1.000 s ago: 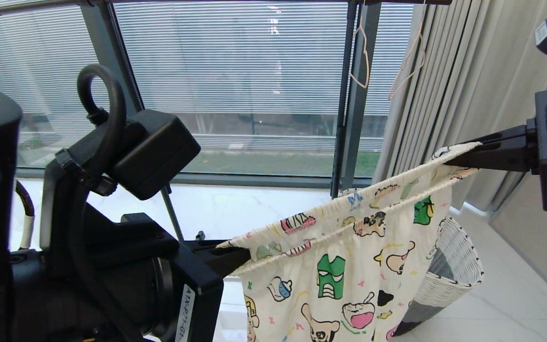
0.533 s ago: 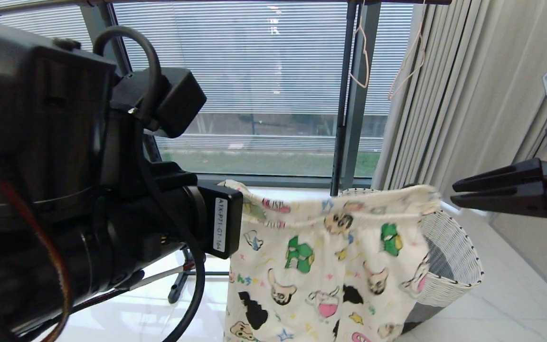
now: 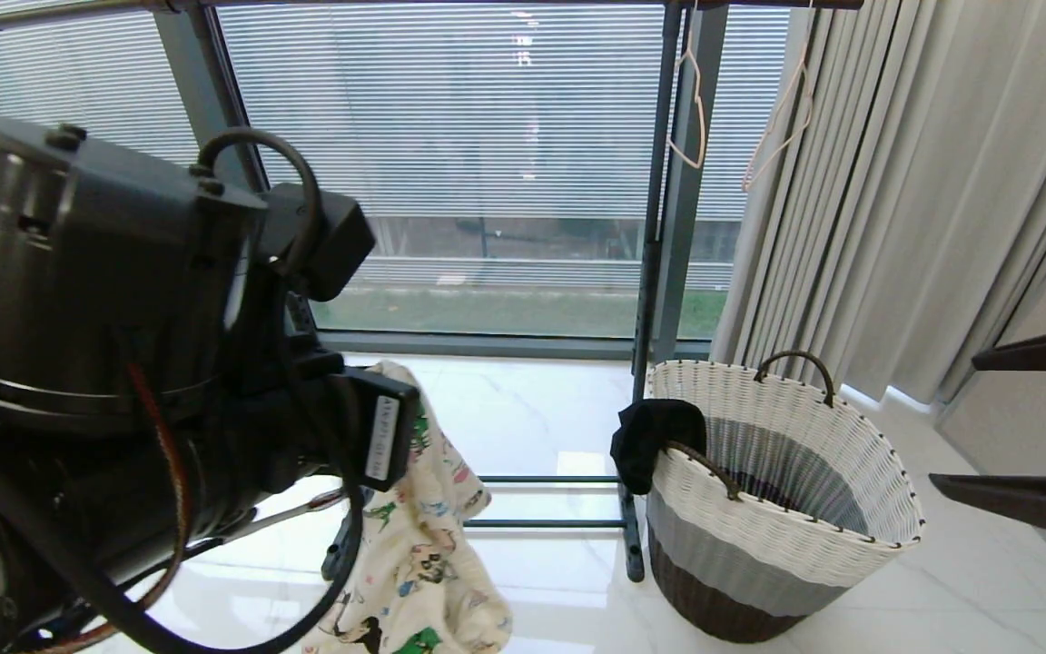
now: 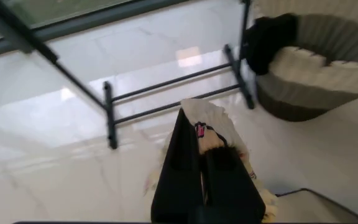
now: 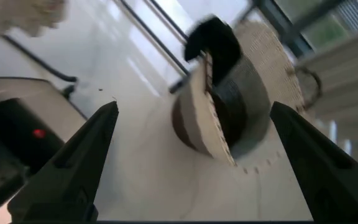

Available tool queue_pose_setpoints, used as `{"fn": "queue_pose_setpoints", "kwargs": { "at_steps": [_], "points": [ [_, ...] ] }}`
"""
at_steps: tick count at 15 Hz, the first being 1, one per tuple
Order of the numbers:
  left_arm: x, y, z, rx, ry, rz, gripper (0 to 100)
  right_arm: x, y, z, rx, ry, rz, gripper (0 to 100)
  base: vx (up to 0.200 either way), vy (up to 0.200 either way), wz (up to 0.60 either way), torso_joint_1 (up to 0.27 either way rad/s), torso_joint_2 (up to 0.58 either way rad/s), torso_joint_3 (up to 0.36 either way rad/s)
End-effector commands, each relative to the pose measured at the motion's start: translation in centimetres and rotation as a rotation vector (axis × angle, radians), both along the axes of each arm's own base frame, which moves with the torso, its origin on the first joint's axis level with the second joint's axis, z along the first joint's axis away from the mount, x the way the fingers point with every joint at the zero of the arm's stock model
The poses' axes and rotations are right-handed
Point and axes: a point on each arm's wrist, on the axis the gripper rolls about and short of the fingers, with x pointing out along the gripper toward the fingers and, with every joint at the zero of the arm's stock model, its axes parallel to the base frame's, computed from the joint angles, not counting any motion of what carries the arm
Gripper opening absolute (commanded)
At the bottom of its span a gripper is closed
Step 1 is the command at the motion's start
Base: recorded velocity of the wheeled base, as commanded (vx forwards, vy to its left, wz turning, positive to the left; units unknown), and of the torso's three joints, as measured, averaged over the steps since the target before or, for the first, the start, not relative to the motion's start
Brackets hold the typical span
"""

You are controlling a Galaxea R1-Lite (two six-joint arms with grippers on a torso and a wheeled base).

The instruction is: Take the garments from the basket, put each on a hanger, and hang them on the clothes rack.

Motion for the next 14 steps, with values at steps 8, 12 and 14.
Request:
{"fn": "queue_pose_setpoints", "kwargs": {
  "at_steps": [8,12,14],
  "points": [
    [-5.7,13.8,-4.6,0.076,0.008,0.485,0,-1.3,-6.9,-4.8,-0.043,0.031,-0.578,100,0.000,0.000,0.00,0.000,0.00,0.000],
    [-6.3,14.6,-5.3,0.088,0.018,0.539,0,-0.2,-6.9,-5.1,-0.039,0.004,-0.582,100,0.000,0.000,0.00,0.012,-0.05,-0.034],
    [-6.3,14.6,-5.4,0.090,0.021,0.546,0,0.4,-7.0,-5.1,-0.036,-0.001,-0.584,100,0.000,0.000,0.00,0.110,-0.36,-0.232]
  ]
}}
